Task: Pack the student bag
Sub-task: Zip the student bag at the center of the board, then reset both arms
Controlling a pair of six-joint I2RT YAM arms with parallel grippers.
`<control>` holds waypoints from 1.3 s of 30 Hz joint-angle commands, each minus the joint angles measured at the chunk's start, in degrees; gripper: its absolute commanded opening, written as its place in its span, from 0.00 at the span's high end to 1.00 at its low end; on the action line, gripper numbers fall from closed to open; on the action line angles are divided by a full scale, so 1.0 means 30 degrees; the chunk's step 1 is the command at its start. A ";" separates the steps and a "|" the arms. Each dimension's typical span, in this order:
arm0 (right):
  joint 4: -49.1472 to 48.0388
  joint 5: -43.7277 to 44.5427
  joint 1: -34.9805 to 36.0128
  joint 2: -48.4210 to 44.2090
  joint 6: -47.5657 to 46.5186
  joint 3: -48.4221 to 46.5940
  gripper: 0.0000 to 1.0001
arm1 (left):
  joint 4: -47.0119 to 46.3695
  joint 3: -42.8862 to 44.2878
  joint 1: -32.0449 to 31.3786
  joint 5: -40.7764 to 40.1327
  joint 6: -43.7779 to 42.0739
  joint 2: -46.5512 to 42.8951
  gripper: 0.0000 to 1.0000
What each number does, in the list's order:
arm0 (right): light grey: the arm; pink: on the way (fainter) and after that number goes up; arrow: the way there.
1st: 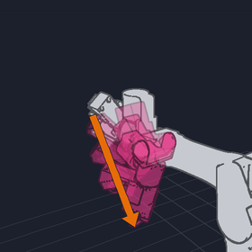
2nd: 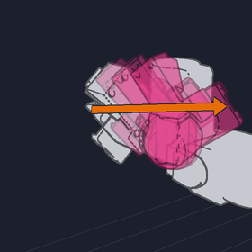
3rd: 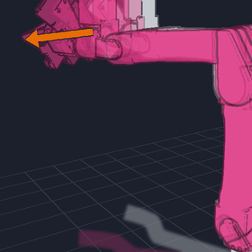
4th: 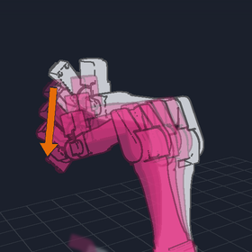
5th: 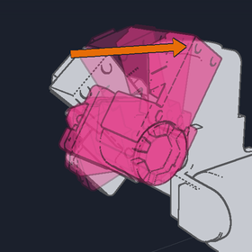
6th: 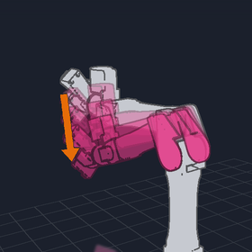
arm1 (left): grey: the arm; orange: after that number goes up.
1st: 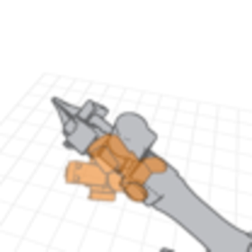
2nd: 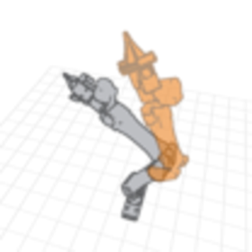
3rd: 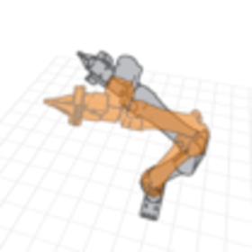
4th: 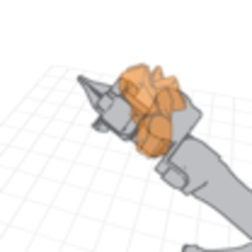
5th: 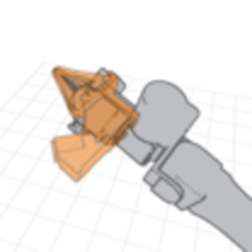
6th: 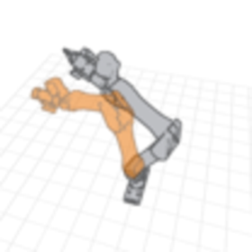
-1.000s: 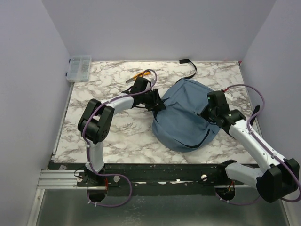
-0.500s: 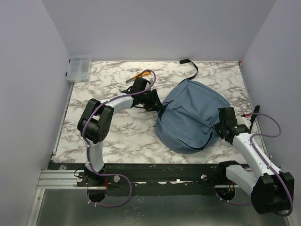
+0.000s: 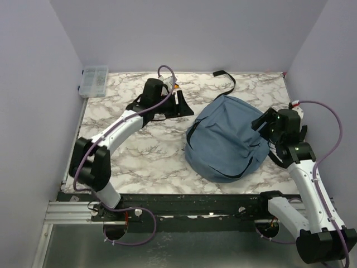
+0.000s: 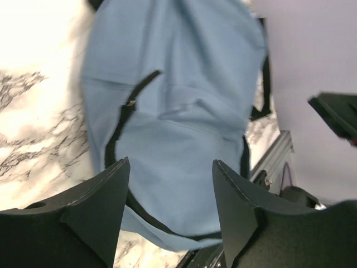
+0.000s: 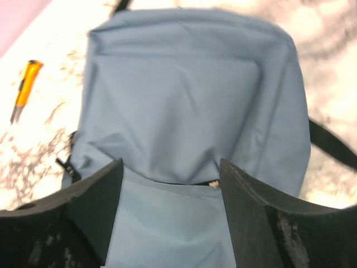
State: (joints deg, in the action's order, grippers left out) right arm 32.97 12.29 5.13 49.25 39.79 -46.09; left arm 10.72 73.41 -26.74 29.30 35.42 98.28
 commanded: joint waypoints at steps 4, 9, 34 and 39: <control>-0.0615 -0.3859 -0.0113 0.0007 -0.4272 -0.4114 0.11 | -0.0069 -0.1352 -0.0559 0.1282 -0.3083 -0.6860 0.34; -0.0671 -0.5354 -0.0098 -0.0480 -0.4827 -0.5893 0.00 | -0.0038 -0.1917 -0.0746 0.0935 -0.4080 -1.1017 0.30; -0.0155 0.0682 -0.0097 -0.3178 -0.6114 -0.7842 0.00 | 0.1434 0.0057 -0.0871 -0.6727 -0.7575 -1.9118 0.12; -0.0018 0.2222 -0.0098 -0.3823 -0.5170 -0.7294 0.00 | 0.0803 -0.0455 -0.0871 -0.7511 -0.7864 -1.9525 0.09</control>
State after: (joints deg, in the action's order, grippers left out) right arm 33.71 13.34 5.13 39.55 22.52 -69.58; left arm 13.65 72.71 -29.12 10.72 13.93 41.17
